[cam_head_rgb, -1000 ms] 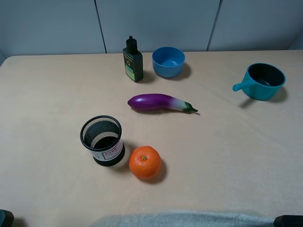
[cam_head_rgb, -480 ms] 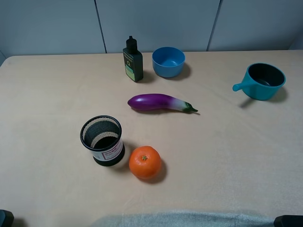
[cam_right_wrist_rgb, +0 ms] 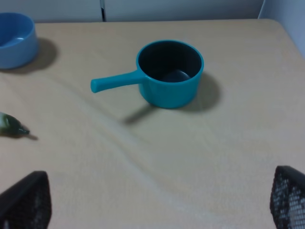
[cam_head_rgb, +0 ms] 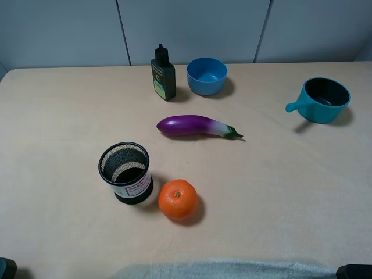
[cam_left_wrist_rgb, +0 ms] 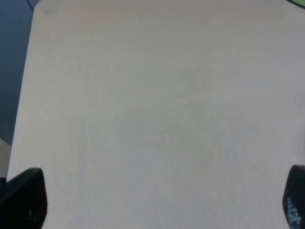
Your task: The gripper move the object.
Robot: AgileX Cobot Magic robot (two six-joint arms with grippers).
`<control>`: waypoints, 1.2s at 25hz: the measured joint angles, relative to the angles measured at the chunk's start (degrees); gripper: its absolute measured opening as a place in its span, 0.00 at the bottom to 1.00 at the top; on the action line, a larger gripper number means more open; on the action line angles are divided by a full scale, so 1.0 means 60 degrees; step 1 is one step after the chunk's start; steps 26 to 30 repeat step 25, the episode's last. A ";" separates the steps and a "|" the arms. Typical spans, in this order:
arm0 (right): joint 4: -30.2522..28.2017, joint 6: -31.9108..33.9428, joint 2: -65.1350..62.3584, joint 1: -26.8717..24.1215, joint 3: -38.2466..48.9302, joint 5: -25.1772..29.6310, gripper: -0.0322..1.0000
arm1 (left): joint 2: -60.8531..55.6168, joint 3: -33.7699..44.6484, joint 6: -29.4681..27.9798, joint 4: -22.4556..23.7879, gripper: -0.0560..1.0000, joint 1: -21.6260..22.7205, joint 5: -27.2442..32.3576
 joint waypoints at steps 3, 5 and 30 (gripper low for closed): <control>0.0018 0.0000 0.0000 0.0000 0.0000 0.0000 0.70 | 0.0000 0.0000 0.0000 0.0000 0.99 0.0000 0.0000; 0.0018 0.0000 0.0000 0.0000 0.0000 0.0000 0.70 | 0.0000 0.0000 0.0000 0.0000 0.99 0.0000 0.0000; 0.0018 0.0000 0.0000 0.0000 0.0000 0.0000 0.70 | 0.0000 0.0000 0.0000 0.0000 0.99 0.0000 0.0000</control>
